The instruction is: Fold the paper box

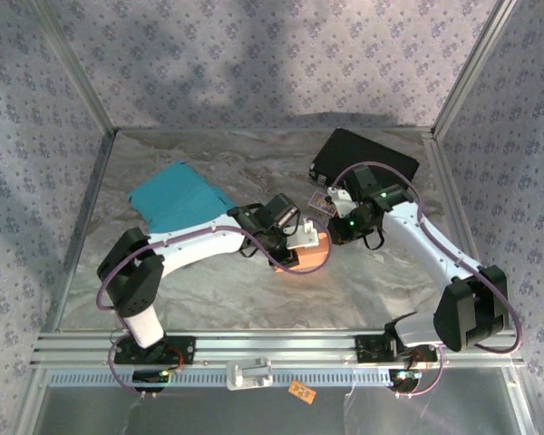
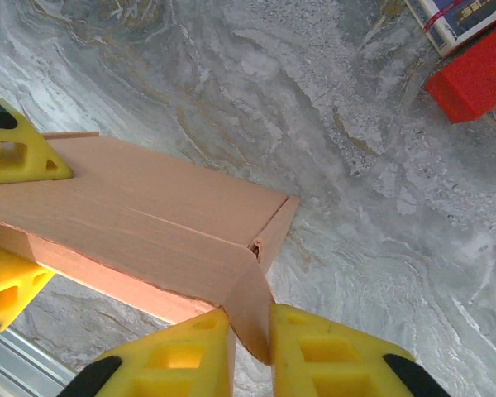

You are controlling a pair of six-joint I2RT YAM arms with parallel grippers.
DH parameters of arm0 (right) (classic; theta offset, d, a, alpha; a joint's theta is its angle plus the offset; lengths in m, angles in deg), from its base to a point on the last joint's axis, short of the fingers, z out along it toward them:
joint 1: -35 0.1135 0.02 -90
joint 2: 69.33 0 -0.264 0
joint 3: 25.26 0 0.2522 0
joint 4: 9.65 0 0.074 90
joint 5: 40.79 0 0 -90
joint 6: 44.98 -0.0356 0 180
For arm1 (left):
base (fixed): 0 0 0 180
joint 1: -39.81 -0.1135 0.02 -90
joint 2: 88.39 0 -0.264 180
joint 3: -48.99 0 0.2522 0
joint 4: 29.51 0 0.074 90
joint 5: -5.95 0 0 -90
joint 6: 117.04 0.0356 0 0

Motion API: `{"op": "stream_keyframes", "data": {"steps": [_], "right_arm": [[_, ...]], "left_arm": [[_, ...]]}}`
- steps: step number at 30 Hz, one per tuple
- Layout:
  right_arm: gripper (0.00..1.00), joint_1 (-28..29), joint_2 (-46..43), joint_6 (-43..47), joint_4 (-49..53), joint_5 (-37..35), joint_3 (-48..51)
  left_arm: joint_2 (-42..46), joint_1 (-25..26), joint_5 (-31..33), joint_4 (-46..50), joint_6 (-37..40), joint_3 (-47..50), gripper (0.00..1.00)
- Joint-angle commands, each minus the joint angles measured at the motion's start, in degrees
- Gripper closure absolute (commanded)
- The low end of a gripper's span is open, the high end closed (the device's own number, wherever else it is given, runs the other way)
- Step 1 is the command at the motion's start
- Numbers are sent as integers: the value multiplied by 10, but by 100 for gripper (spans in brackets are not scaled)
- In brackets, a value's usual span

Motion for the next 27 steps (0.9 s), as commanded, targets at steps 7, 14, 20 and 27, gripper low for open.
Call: {"op": "stream_keyframes", "data": {"steps": [7, 14, 20, 27], "right_arm": [[96, 17, 3, -8, 16, -45, -22], [100, 33, 3, -72, 23, -57, -30], [100, 37, 6, -144, 23, -44, -30], [100, 39, 2, -179, 7, -44, -16]], "left_arm": [[-9, -6, -16, 13, 12, -18, 52], [-12, -8, -19, 11, 6, -19, 52], [-15, -8, -18, 9, 1, -20, 52], [-15, -9, -18, 8, 1, -22, 52]]}}
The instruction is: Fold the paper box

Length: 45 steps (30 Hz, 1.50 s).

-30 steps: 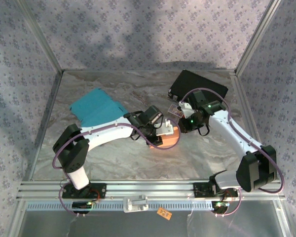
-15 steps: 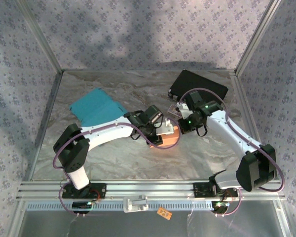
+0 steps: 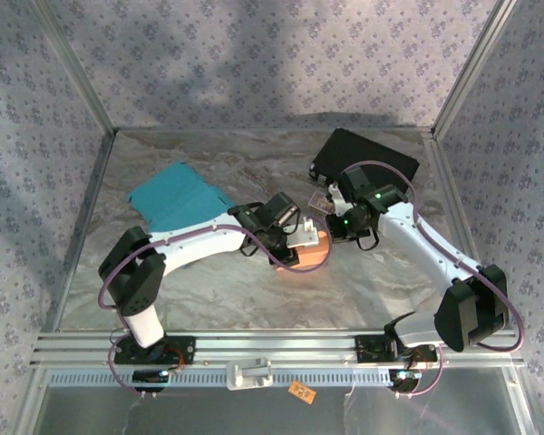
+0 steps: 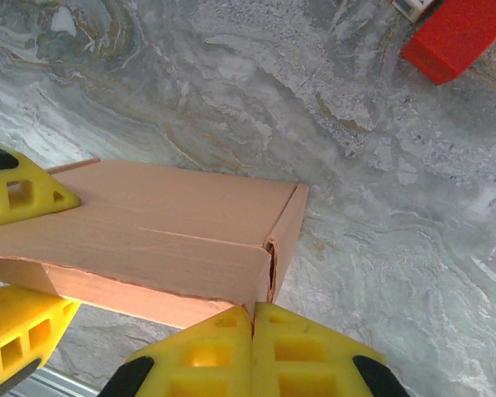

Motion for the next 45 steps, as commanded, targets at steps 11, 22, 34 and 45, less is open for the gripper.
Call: {"op": "stream_keyframes", "data": {"steps": [11, 22, 34, 45], "right_arm": [[100, 21, -50, -65, -71, -34, 87], [100, 41, -52, -72, -61, -82, 84], [100, 63, -43, -85, -52, -106, 68], [100, 66, -27, -109, -24, -118, 39]], "left_arm": [[-8, -13, -24, 1, -12, -11, 51], [49, -16, -10, -34, -60, 33, 36], [116, -32, 23, -81, -119, 91, 34], [217, -58, 23, 14, -268, 69, 56]]}}
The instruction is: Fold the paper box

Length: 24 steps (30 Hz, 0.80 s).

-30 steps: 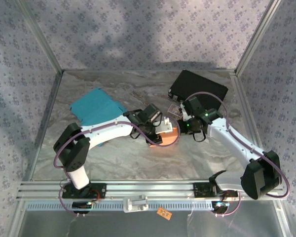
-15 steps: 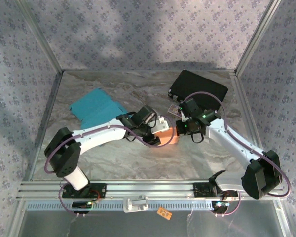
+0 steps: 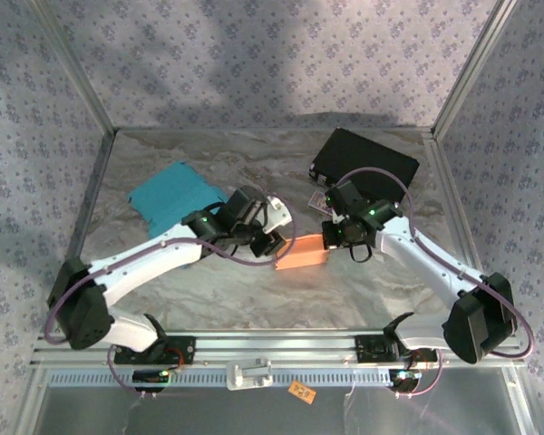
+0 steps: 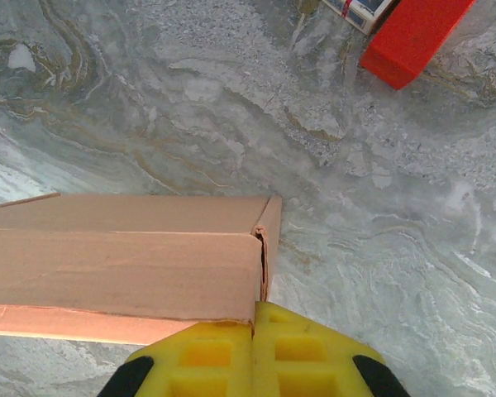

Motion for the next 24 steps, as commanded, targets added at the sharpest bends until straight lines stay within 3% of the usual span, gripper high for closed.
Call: {"op": "stream_keyframes", "data": {"steps": [1, 4, 11, 24], "right_arm": [[100, 1, 13, -19, 35, -10, -21], [100, 0, 14, -23, 36, -9, -23], [100, 0, 15, -26, 38, -6, -22], [100, -2, 23, -34, 42, -1, -32]], "left_arm": [[18, -25, -46, 68, -103, -25, 58], [11, -32, -86, 110, -134, -32, 58], [-40, -33, -104, 130, -122, -65, 60], [-78, -27, -91, 158, -111, -83, 71]]}}
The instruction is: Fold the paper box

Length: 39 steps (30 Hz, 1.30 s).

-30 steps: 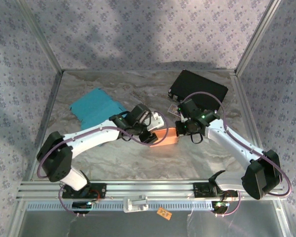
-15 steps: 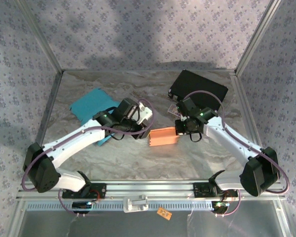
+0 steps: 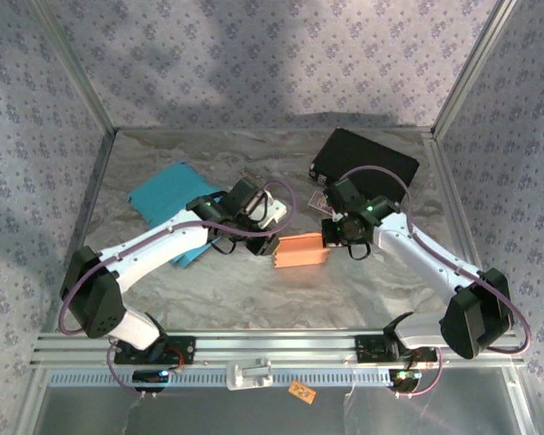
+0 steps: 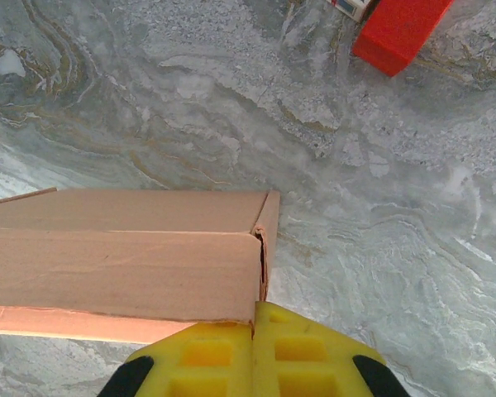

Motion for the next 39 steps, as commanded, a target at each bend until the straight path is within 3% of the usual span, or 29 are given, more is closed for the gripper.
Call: {"op": "stream_keyframes", "data": {"steps": [1, 7, 16, 26, 39], "right_arm": [[100, -2, 9, -8, 23, -1, -15], [100, -3, 10, -8, 22, 1, -14], [100, -7, 10, -9, 20, 5, -13], [100, -7, 10, -11, 20, 4, -12], [100, 4, 6, -43, 21, -22, -15]], "left_arm": [[-12, 5, -4, 16, 6, -19, 72], [-20, 5, 36, 9, 5, -29, 75], [-40, 5, 23, 5, 5, -35, 77], [-52, 5, 24, 5, -13, -43, 90], [-68, 13, 20, 9, -119, -65, 95]]}}
